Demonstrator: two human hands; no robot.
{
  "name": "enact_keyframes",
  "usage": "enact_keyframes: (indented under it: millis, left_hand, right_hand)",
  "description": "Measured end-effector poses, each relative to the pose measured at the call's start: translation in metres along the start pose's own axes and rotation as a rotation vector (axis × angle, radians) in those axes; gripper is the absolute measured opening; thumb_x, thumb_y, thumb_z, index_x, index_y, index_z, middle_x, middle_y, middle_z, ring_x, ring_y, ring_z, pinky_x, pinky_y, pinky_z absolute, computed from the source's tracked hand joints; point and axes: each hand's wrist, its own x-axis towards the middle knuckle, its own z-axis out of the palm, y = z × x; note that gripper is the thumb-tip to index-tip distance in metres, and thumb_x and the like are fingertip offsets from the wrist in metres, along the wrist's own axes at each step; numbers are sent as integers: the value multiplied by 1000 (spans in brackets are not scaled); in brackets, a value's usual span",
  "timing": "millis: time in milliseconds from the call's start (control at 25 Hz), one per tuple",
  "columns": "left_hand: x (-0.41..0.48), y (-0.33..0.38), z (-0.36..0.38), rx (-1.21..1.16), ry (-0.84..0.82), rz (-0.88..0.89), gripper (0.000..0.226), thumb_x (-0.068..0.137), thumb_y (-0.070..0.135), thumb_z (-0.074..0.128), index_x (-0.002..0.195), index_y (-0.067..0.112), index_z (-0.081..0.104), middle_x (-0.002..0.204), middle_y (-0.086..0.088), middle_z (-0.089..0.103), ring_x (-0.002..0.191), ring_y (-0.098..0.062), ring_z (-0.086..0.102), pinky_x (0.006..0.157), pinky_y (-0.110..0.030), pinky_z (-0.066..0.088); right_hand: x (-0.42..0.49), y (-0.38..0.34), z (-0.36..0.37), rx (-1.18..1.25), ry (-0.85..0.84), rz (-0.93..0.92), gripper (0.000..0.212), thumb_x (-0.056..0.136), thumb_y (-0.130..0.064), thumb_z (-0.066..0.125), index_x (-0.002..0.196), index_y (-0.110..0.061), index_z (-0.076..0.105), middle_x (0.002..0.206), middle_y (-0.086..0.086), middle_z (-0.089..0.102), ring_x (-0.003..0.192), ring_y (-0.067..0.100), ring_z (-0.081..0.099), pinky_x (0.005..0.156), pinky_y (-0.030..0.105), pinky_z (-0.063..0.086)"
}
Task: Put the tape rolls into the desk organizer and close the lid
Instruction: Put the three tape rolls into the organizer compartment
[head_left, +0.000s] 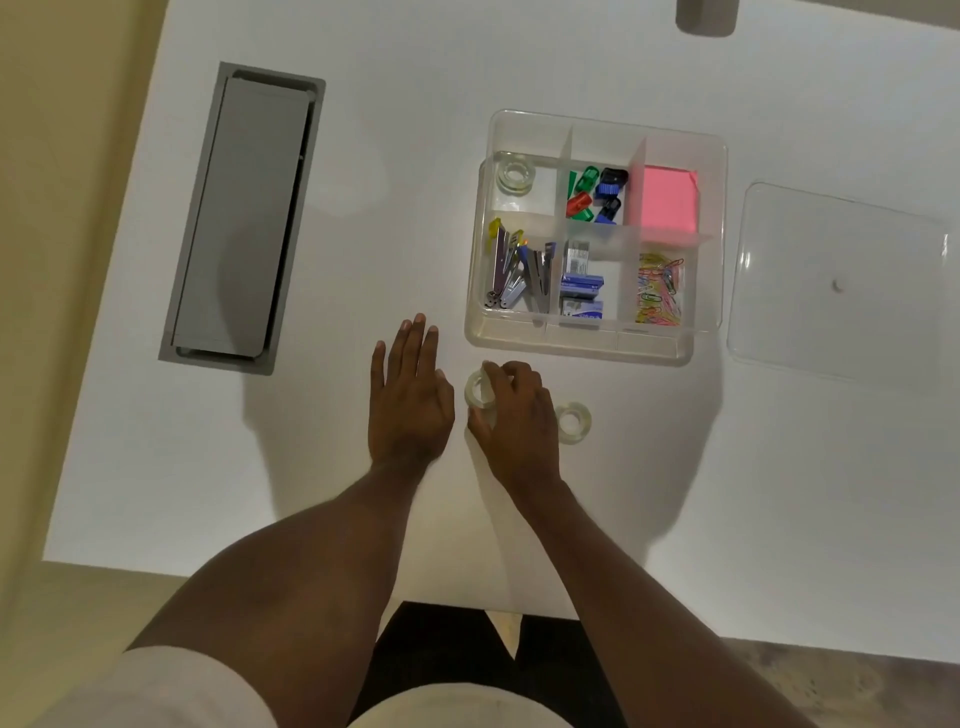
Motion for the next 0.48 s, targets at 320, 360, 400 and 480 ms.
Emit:
enact_keyframes:
  millis: [320, 360, 400, 480]
  left_hand:
    - [0, 0, 1, 18, -2, 1, 55, 110, 37, 26, 162, 19, 30, 173, -4, 24, 163, -23, 15, 131, -52, 17]
    - [-1, 0, 1, 21, 4, 4, 55, 109, 33, 29, 162, 18, 30, 173, -4, 24, 163, -22, 14, 132, -51, 16]
    - [0, 0, 0, 24, 7, 5, 55, 109, 31, 31, 162, 17, 30, 173, -5, 24, 163, -22, 14, 132, -50, 16]
    - [0, 0, -1, 21, 2, 3, 56, 109, 31, 28, 163, 17, 29, 173, -5, 23, 163, -22, 14, 131, -51, 17]
  right_hand:
    - [74, -22, -53, 264, 233, -76, 59, 81, -23, 80, 132, -15, 51, 132, 9, 53, 122, 21, 53, 100, 31, 52]
    - [94, -24, -63, 273, 248, -62, 58, 82, -22, 79, 132, -14, 51, 132, 8, 51, 122, 20, 51, 100, 30, 53]
    - [116, -25, -72, 273, 265, -51, 56, 83, -21, 77, 132, -13, 51, 132, 9, 49, 120, 19, 51, 98, 29, 53]
    - [156, -24, -88, 274, 287, -55, 52, 82, -17, 74, 128, -12, 51, 129, 10, 48, 111, 19, 54, 88, 28, 54]
